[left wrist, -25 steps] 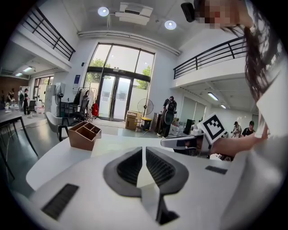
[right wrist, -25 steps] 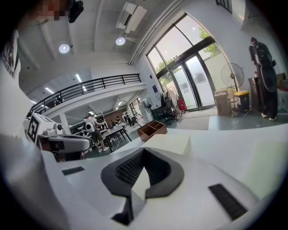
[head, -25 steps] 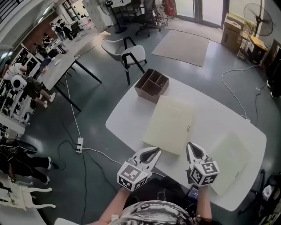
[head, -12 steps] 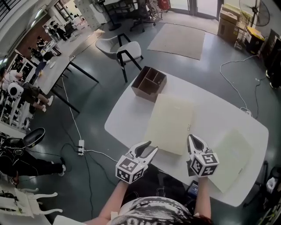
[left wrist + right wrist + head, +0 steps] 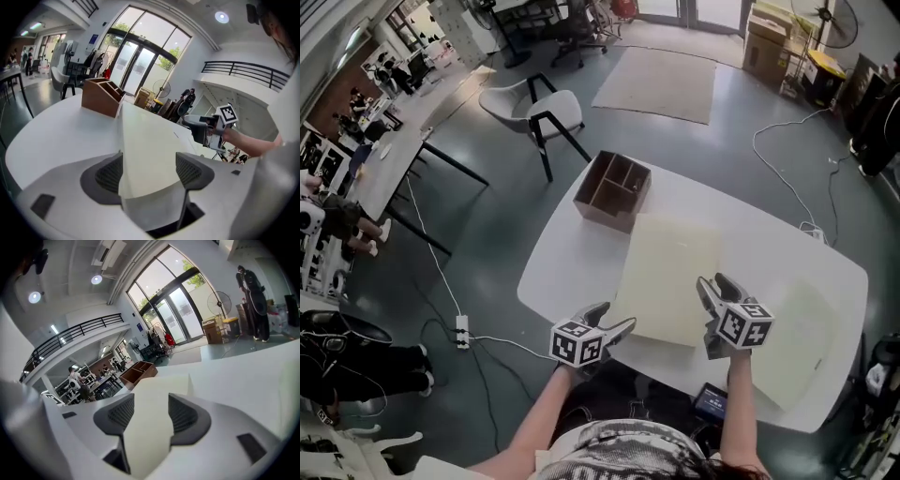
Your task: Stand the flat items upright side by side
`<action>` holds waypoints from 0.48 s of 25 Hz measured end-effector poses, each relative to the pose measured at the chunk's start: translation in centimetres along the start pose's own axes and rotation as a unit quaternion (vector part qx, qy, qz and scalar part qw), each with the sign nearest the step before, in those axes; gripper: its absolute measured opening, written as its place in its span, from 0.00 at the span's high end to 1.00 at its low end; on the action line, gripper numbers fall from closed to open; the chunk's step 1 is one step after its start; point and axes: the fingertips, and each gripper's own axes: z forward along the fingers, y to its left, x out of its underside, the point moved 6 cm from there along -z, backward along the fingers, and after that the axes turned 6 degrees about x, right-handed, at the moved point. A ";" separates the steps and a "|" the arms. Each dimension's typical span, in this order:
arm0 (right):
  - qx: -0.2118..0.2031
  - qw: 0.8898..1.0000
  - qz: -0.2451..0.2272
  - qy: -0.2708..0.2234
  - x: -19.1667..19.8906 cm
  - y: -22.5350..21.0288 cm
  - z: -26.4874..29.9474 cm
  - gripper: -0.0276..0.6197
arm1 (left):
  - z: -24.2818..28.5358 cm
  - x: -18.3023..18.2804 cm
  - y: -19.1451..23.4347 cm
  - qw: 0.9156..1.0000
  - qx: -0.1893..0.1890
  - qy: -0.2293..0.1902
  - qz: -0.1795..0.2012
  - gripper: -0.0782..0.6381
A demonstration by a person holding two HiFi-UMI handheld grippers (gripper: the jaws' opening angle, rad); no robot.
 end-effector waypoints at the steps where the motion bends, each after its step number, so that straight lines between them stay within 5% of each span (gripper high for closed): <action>1: 0.002 1.000 0.010 0.006 -0.1 -0.4 0.8 0.61 | 0.4 0.3 0.7 1.000 0.010 0.008 -0.015 0.40; 5: 0.026 0.998 0.038 0.032 -0.4 -2.3 3.9 0.52 | 1.5 1.4 2.0 0.995 0.061 0.029 -0.071 0.37; 12: 0.044 0.993 0.084 0.065 -1.7 -5.7 8.9 0.41 | 3.0 1.6 3.8 0.989 0.096 0.051 -0.096 0.36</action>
